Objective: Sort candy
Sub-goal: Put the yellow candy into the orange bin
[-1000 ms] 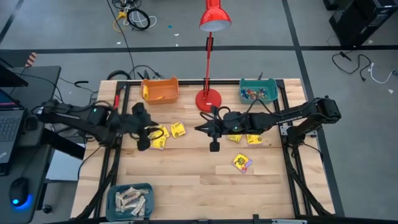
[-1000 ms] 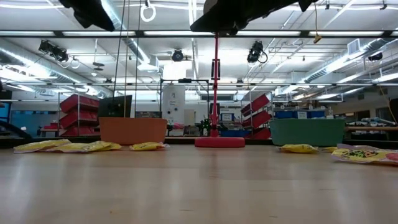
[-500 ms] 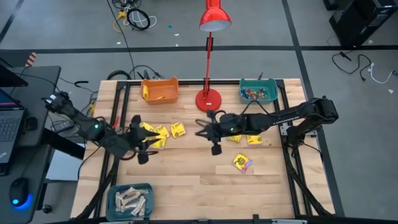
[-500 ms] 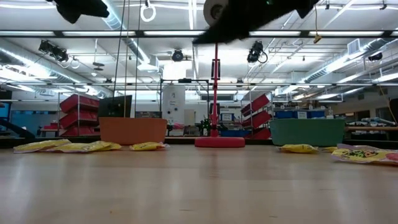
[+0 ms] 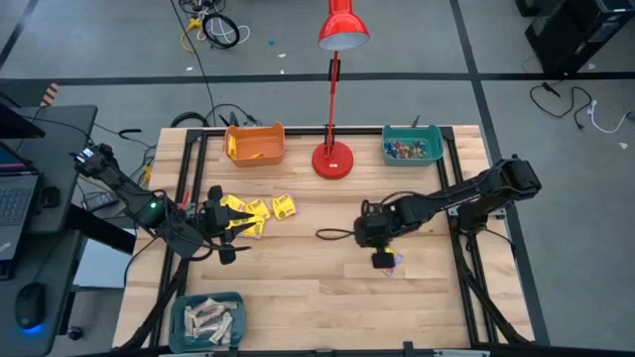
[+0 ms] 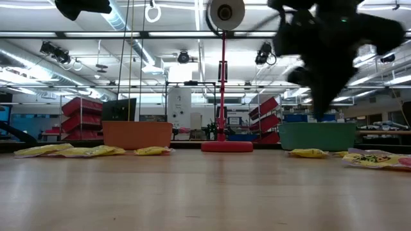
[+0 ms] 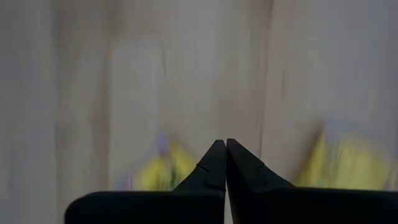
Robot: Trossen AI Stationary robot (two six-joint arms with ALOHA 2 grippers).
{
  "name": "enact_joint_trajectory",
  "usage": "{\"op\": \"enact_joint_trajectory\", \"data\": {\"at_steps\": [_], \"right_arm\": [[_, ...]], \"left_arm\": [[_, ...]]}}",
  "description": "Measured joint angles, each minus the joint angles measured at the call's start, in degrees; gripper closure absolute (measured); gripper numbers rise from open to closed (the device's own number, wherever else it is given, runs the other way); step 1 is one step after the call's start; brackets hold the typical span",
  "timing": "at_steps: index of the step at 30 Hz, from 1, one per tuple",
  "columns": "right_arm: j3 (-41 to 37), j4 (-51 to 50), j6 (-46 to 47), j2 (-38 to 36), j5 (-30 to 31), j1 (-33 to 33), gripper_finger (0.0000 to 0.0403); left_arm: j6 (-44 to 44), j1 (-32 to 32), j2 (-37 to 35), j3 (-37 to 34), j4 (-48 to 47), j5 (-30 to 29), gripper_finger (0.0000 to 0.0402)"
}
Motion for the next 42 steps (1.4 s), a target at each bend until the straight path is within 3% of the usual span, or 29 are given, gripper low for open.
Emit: {"op": "enact_joint_trajectory", "data": {"at_steps": [4,7,12,23,29,36,42], "right_arm": [[0.0,-13.31,4.7,0.0,-1.08,1.68,0.0403],[-0.13,-16.75,5.87,-0.01,-0.22,2.96,0.04],[-1.42,-14.35,9.58,-0.02,0.56,3.49,0.0378],[-7.59,-7.0,15.69,-0.02,0.78,5.18,0.0277],[-10.63,-1.7,16.84,-0.02,0.77,5.15,0.0249],[-14.3,3.49,16.84,0.0,0.76,5.15,0.0259],[-15.3,4.2,16.78,-0.13,1.38,5.13,0.0333]], "left_arm": [[0.04,0.0,0.02,0.0,-0.23,0.0,0.0312],[0.04,0.0,0.02,0.0,-0.55,0.0,0.0312],[0.04,0.0,0.02,0.0,-0.63,0.02,0.0312],[0.06,0.0,0.02,0.0,-1.89,0.0,0.0312],[0.07,0.0,0.02,0.0,-1.89,-0.17,0.0312],[0.05,0.0,0.02,0.0,-1.87,-0.22,0.0312],[0.04,0.0,0.02,0.0,-1.85,-0.24,0.0312]]}}
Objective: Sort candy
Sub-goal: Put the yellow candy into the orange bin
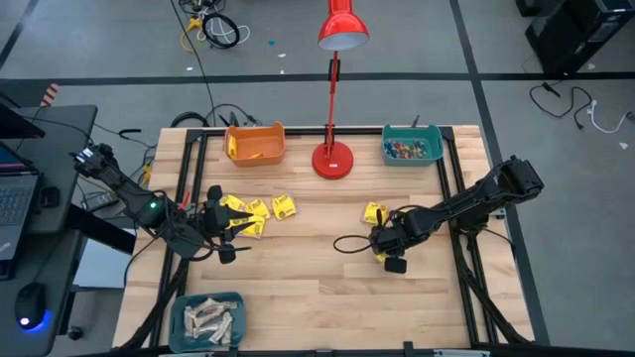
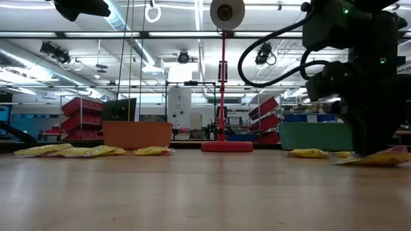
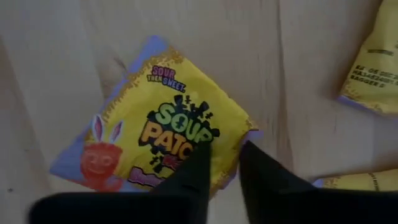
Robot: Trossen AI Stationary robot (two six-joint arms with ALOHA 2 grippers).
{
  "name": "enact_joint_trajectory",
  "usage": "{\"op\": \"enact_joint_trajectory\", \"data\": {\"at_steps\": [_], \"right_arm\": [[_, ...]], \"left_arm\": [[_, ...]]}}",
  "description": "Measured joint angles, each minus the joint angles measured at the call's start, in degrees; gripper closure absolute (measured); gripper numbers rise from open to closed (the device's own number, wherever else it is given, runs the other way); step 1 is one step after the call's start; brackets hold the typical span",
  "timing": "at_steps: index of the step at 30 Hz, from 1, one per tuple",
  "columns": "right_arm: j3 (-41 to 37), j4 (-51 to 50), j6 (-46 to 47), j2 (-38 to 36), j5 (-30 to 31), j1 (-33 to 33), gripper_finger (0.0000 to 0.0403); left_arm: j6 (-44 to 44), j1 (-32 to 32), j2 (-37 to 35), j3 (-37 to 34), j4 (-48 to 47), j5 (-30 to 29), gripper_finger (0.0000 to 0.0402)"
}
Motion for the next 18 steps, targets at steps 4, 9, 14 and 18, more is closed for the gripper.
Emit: {"op": "enact_joint_trajectory", "data": {"at_steps": [4,9,14,18], "right_arm": [[0.13,-0.05,-0.81,0.02,0.4,-0.04,0.0394],[3.18,-0.21,-2.3,0.22,0.9,0.03,0.04],[8.95,-0.49,-6.09,0.13,9.32,0.01,0.0402],[13.99,1.63,-10.25,0.13,20.56,0.01,0.0403]], "left_arm": [[0.0,0.02,0.0,0.0,0.0,-0.02,0.0312],[0.01,0.07,0.97,0.0,0.22,-0.13,0.0312],[1.7,0.11,5.08,0.0,1.91,-0.25,0.0312],[4.36,0.13,9.8,0.0,6.76,-3.28,0.0312]]}}
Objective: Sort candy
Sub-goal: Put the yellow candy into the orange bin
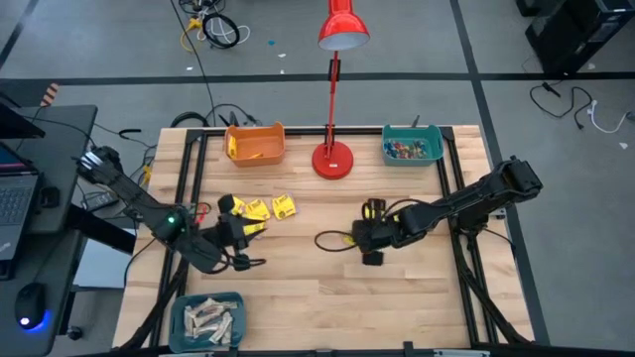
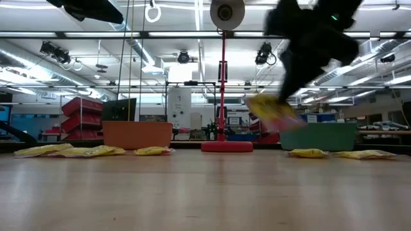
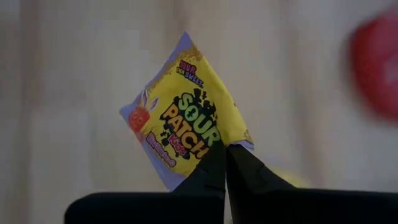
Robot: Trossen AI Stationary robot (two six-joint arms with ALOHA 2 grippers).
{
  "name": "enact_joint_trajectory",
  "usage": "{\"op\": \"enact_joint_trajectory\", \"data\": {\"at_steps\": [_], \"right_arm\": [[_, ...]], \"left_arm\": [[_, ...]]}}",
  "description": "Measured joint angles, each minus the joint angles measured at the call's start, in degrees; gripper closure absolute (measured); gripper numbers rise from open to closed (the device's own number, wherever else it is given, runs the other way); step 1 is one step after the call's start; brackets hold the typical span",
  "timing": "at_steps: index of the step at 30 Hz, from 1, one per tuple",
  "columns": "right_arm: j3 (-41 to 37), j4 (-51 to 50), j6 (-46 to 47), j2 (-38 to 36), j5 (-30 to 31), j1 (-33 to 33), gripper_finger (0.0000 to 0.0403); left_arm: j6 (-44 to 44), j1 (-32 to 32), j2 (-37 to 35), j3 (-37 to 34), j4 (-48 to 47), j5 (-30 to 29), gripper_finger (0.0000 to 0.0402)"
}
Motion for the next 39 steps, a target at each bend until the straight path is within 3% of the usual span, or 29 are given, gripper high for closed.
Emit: {"op": "enact_joint_trajectory", "data": {"at_steps": [6,16,25,32,39], "right_arm": [[4.09,16.26,-12.17,-0.02,12.65,0.0,0.0403],[2.5,55.48,-43.92,2.0,20.26,0.26,0.0403],[2.52,81.6,-66.77,12.11,27.58,-0.85,0.0403],[4.51,95.07,-79.06,18.77,31.55,-0.87,0.0403],[7.02,96.47,-81.36,21.09,30.88,-0.92,0.0403]], "left_arm": [[1.66,0.04,5.46,0.0,4.64,-2.9,0.0312],[1.72,0.11,7.14,0.0,8.92,-7.32,0.0311],[6.68,2.98,7.08,0.02,16.27,-8.5,0.0311],[8.82,5.3,7.06,0.02,18.27,-7.94,0.0311],[9.19,7.27,7.06,0.02,19.58,-7.12,0.0311]]}}
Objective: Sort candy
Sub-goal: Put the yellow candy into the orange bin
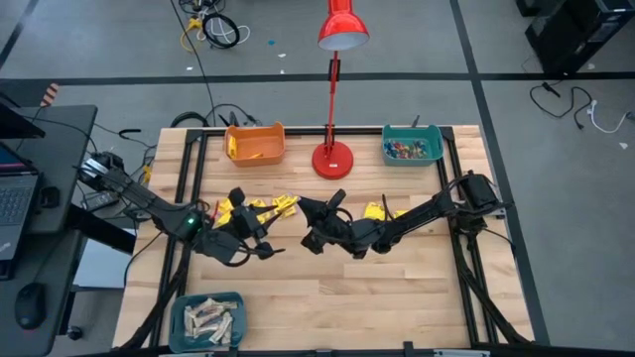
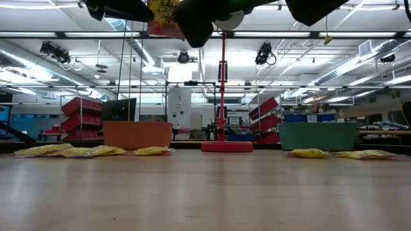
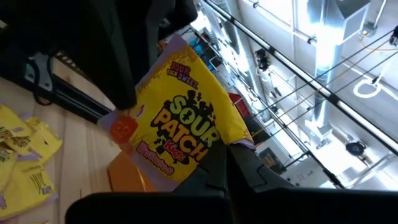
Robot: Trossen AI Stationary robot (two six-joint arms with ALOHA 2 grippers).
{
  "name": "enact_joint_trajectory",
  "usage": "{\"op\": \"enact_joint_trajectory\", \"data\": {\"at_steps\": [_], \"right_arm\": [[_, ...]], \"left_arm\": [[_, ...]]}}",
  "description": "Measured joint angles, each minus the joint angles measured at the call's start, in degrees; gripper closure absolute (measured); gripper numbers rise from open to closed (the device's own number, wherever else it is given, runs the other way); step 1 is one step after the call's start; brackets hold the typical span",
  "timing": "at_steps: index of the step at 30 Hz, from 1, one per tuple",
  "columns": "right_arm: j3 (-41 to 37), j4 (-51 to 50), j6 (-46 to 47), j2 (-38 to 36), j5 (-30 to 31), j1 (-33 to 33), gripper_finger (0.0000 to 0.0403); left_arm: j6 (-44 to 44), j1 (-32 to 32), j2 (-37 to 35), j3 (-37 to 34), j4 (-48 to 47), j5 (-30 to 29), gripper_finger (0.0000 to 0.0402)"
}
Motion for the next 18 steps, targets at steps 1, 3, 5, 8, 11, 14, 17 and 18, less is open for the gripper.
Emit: {"op": "enact_joint_trajectory", "data": {"at_steps": [1,3,5,8,11,14,17,18], "right_arm": [[0.02,0.02,0.35,0.0,-0.21,0.0,0.0403],[0.02,0.63,0.95,0.0,-0.46,-0.02,0.0403],[0.02,1.55,0.92,0.0,-0.77,0.0,0.0403],[0.07,1.47,1.46,0.0,-1.25,-0.04,0.0403],[0.07,1.48,2.51,0.0,-1.31,-0.15,0.0403],[0.07,1.34,3.11,0.0,-1.31,-0.31,0.0403],[0.07,1.16,3.95,0.0,-1.31,-0.37,0.0403],[0.07,1.14,4.06,0.0,-1.31,-0.37,0.0403]], "left_arm": [[0.0,0.24,0.0,-0.02,-0.02,0.19,0.0311],[-0.02,0.58,0.0,-0.01,0.0,0.24,0.0311],[0.08,0.7,0.0,-0.02,0.0,0.26,0.0311],[1.53,0.72,0.0,-0.02,0.08,0.34,0.0312],[2.74,0.7,0.0,0.0,0.28,0.41,0.0327],[3.03,0.7,0.0,-0.02,0.53,0.41,0.0372],[3.13,0.7,0.0,-0.01,0.55,0.41,0.0394],[3.28,0.7,0.0,-0.02,0.55,0.41,0.0397]]}}
